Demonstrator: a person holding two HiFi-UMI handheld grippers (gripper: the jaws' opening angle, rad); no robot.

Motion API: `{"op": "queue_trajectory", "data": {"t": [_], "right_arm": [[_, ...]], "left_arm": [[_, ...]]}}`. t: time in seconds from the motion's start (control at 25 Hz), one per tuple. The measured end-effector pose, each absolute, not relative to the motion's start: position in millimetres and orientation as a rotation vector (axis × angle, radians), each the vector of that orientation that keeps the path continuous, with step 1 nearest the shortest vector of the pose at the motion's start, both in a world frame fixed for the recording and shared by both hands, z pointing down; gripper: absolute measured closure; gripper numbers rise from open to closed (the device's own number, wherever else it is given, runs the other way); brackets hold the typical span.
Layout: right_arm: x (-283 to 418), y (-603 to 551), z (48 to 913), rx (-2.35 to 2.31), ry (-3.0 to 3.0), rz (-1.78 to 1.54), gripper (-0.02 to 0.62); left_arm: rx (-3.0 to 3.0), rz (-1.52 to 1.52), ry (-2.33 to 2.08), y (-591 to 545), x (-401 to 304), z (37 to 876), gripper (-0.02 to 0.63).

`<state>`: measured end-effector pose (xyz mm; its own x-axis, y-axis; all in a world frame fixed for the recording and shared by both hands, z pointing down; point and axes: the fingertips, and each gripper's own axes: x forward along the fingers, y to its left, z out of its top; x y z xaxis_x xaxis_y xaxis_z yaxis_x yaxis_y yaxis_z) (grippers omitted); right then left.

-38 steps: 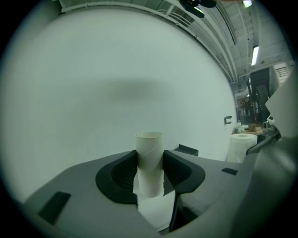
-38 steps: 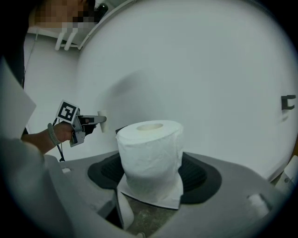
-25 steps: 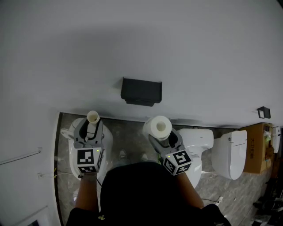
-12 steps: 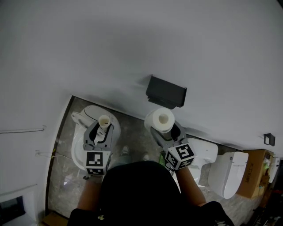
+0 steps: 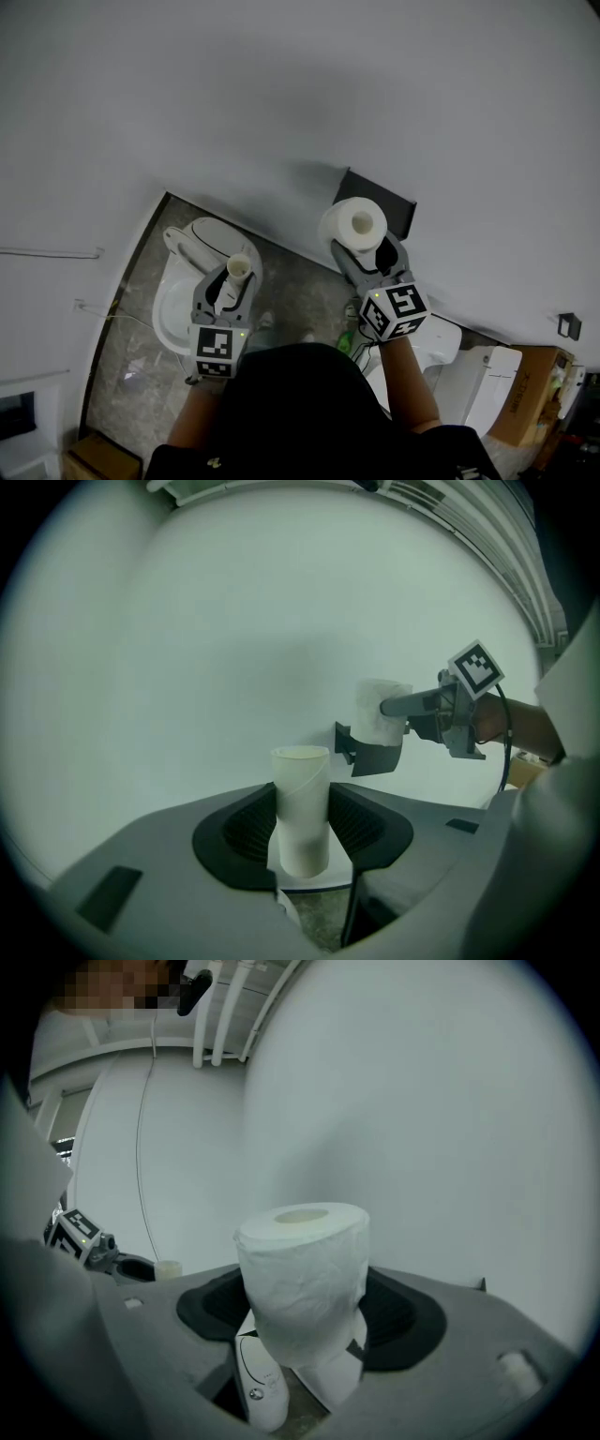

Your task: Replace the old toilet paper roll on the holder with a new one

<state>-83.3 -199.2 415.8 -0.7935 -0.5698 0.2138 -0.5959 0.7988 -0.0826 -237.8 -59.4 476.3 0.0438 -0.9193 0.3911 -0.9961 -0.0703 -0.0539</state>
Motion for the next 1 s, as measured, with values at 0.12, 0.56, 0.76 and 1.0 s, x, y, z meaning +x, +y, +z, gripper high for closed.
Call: {"op": "queue_trajectory", "data": {"t": [0.12,0.56,0.76,1.0], "right_arm": [[-88.0,-216.3,402.6,0.948,-2.811,0.184,0.249],[-89.7,-273.1,387.4,1.075,-2.731,0.084,0.249],[-80.2,-288.9,396.7,1.124,-2.668,0.1,0.249],[-73.2,-301.8,413.3,1.148,-2.623,0.119,0.249]], "left_arm": [[2.069,0.468,-1.978,-58.0,-242.0,477.3,0.423],[2.062,0.452,-2.005,-65.7,-257.0,475.0,0.423],[2.065,0.455,-2.014,-67.5,-260.3,471.3,0.423],[2.051,0.449,-2.015,-69.1,-261.8,476.0,0.423]]}}
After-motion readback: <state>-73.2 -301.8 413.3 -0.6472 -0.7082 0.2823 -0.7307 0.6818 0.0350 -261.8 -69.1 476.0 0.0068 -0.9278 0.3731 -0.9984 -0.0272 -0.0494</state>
